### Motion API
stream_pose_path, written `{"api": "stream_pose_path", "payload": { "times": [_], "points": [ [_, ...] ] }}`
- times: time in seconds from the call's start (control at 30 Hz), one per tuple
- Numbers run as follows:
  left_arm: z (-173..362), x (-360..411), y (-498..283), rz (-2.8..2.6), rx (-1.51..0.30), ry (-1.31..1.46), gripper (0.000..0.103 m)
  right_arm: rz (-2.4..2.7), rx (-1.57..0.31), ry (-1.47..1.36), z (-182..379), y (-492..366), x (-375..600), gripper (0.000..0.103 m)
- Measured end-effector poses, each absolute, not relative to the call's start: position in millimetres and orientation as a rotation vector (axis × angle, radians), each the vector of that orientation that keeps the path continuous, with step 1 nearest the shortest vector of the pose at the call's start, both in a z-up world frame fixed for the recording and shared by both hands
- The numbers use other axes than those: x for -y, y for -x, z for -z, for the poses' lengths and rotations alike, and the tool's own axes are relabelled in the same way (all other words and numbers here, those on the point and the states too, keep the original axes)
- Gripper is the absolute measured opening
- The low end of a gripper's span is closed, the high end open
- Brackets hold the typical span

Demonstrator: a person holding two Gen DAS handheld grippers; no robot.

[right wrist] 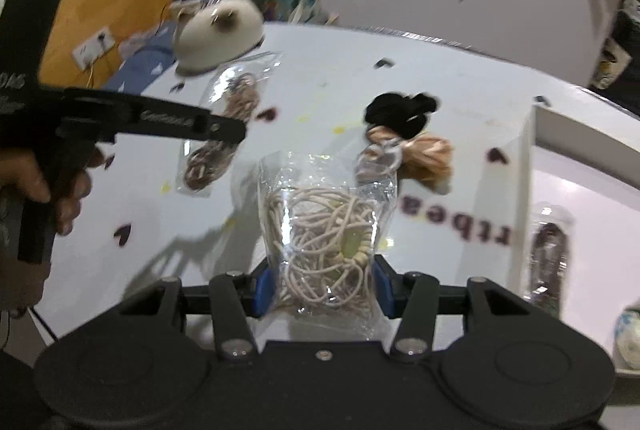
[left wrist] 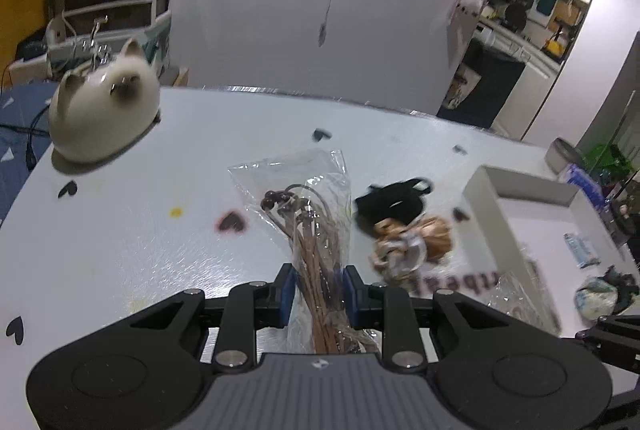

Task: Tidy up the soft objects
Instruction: 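Carry both cord bags over the white tray with both tools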

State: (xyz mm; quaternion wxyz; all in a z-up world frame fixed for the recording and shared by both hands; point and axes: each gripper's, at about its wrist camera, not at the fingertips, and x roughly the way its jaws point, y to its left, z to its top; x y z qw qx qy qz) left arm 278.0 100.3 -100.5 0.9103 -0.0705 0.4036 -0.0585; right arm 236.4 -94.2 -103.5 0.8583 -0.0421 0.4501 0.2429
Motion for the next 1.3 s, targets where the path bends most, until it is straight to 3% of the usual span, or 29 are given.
{"api": "stream_pose_path", "payload": {
  "times": [0.5, 1.3],
  "points": [
    [61, 7, -247, 0.219, -0.754, 0.179, 0.027, -0.303, -0.788, -0.049, 57, -221, 221, 0.051],
    [99, 200, -275, 0.363, -0.844, 0.206, 0.027, -0.208, -0.806, -0.101, 62, -223, 406, 0.051]
  ]
}}
